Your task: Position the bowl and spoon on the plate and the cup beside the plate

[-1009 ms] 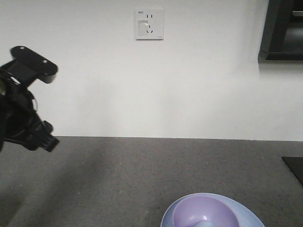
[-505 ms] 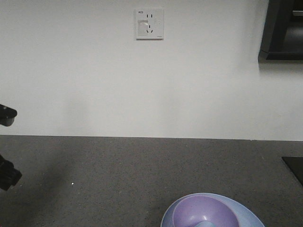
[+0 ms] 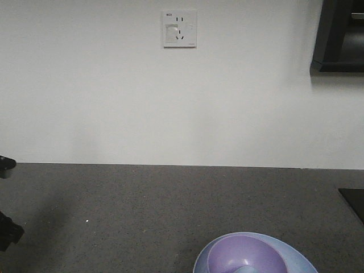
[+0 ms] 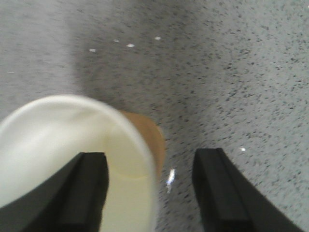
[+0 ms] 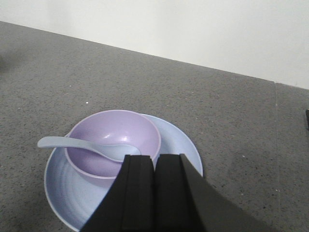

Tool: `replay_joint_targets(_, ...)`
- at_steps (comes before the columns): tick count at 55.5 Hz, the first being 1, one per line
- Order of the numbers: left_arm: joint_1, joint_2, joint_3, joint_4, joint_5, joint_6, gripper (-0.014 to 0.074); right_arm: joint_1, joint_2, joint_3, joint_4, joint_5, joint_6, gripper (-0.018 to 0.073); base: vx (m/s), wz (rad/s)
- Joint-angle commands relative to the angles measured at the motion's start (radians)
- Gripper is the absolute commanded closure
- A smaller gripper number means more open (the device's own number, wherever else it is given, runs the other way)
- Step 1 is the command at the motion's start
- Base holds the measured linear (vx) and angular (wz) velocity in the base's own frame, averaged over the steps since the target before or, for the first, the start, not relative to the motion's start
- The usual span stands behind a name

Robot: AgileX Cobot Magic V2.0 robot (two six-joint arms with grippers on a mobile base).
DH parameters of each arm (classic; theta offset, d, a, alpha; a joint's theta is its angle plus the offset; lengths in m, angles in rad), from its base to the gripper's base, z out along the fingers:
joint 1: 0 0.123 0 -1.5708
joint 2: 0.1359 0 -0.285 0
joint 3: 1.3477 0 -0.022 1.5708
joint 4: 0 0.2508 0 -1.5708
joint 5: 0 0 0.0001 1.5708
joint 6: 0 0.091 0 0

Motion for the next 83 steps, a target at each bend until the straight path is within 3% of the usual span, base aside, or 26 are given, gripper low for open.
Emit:
replay_joint_targets(1,0.001,-0.007,-0.021,-0.029,-0.047,0.004,0.0197,0.009,0.003,-0.029,0.011,-0.083,-0.001,0.0568,0.00,0.00)
replay_joint_targets(4,0.001,0.001,-0.021,-0.029,-0.047,0.004,0.0279,0.009,0.003,-0.029,0.011,-0.083,-0.001,0.0568,0.00,0.00)
replay_joint_targets(12,0.001,0.005,-0.023,-0.027,-0.049,0.029,0.0605,0.009,0.003,-0.029,0.011,-0.083,-0.001,0.0568,0.00,0.00)
replay_joint_targets(23,-0.003,-0.048,-0.025,-0.033,-0.086,0.056,0.0603,0.009,0.003,-0.029,0.011,-0.083,-0.001,0.0568,0.00,0.00)
replay_joint_targets(29,-0.038,-0.102,-0.040,-0.033,-0.096,0.108,0.0602,0.009,0.003,-0.029,0.011,-0.083,-0.001,0.0568,0.00,0.00)
replay_joint_targets(36,-0.124,-0.140,-0.119,-0.068,-0.072,0.162,0.0601,0.009,0.003,-0.029,0.011,-0.083,-0.001,0.0568,0.00,0.00)
replay_joint_targets(48,-0.310,-0.113,-0.303,-0.085,-0.020,0.164,0.0600,0.009,0.003,-0.029,0.011,-0.083,-0.001,0.0568,0.00,0.00)
replay_joint_targets(64,-0.560,0.057,-0.470,-0.122,0.001,0.136,0.0600,0.009,0.003,-0.029,0.011,-0.083,-0.001,0.0568,0.00,0.00)
replay_joint_targets(83,-0.664,0.212,-0.489,-0.136,0.013,0.120,0.0600,0.009,0.003,-0.029,0.011,-0.084,-0.003,0.0568,0.00,0.00)
